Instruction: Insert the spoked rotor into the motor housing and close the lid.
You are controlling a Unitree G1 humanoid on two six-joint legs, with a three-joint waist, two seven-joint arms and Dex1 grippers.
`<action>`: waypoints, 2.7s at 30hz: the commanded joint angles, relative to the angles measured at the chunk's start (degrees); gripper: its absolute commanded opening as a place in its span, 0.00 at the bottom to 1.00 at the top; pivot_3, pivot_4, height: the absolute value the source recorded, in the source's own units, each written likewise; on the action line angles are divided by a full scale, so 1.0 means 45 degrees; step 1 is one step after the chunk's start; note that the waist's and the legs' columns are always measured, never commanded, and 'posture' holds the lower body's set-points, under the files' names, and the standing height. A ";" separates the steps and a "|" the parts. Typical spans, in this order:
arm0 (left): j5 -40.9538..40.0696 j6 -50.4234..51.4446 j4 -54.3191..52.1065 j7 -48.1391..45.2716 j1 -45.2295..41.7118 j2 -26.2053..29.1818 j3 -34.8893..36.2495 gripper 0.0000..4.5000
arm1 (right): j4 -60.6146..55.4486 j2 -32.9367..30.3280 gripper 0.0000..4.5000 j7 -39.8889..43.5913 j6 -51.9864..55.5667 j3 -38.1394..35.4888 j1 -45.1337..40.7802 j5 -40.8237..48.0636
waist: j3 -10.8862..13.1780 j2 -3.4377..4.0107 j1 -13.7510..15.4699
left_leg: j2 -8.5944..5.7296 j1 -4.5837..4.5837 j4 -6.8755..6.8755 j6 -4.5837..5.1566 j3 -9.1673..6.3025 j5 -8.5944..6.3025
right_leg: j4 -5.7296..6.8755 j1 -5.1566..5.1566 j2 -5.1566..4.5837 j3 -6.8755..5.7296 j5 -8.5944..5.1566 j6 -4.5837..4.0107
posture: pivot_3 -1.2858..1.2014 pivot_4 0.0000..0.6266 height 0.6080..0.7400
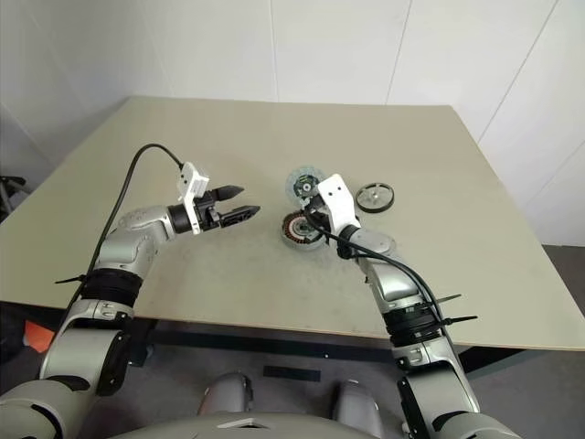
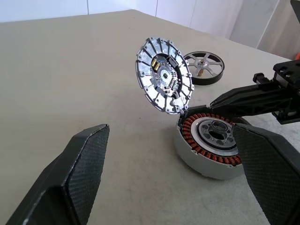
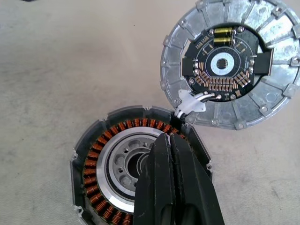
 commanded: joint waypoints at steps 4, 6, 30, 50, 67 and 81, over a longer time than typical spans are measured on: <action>-0.0026 -0.0302 -0.0191 0.0026 -0.0179 0.0096 0.0089 0.98 | -0.0325 -0.0047 0.00 -0.0010 -0.0367 0.0208 0.0089 -0.0246 | 0.0000 0.0000 0.0000 | 0.0001 0.0001 -0.0002 0.0000 0.0000 0.0000 | -0.0001 0.0000 0.0001 0.0000 0.0007 -0.0012 | 0.52 0.00 1.00; -0.0027 -0.0321 -0.0201 0.0028 -0.0156 0.0099 0.0092 0.98 | -0.0396 -0.0057 0.00 0.0022 -0.0367 0.0266 0.0164 -0.0284 | 0.0000 0.0000 0.0003 | 0.0000 0.0000 -0.0002 0.0000 0.0000 0.0000 | -0.0002 0.0000 0.0001 0.0000 0.0008 -0.0013 | 0.52 0.00 1.00; -0.0021 -0.0609 0.0125 0.0098 -0.0295 0.0260 0.0214 0.98 | 0.0161 0.0458 0.00 0.0192 -0.0515 0.0752 -0.0225 -0.0490 | 0.0000 0.0000 -0.0007 | 0.0001 0.0006 -0.0004 -0.0001 0.0000 0.0001 | 0.0000 0.0001 0.0001 0.0001 -0.0012 0.0020 | 0.52 0.00 1.00; -0.0025 -0.0645 0.0195 0.0039 -0.0318 0.0143 0.0123 0.98 | -0.2184 -0.0948 0.00 0.0458 0.0886 0.0692 0.0674 -0.0582 | 0.0001 0.0000 0.0011 | 0.0000 0.0007 -0.0012 -0.0004 0.0000 0.0002 | -0.0004 0.0001 0.0002 0.0001 -0.0015 0.0024 | 0.52 0.00 1.00; -0.0058 -0.0683 0.0091 0.0149 -0.0188 0.0285 0.0267 0.98 | -0.0839 -0.0561 0.00 0.0480 0.0309 0.1108 0.0099 -0.0883 | 0.0000 0.0000 -0.0024 | 0.0001 0.0020 -0.0013 -0.0005 0.0000 0.0003 | -0.0001 0.0006 0.0003 0.0002 -0.0022 0.0036 | 0.52 0.00 1.00; -0.0079 -0.0723 0.0112 0.0193 -0.0169 0.0294 0.0257 0.98 | -0.0662 -0.0502 0.00 0.0423 0.0072 0.0986 -0.0023 -0.0906 | 0.0000 0.0000 -0.0010 | 0.0001 0.0021 -0.0013 -0.0008 -0.0001 0.0004 | 0.0001 0.0007 0.0003 0.0002 -0.0016 0.0026 | 0.52 0.00 1.00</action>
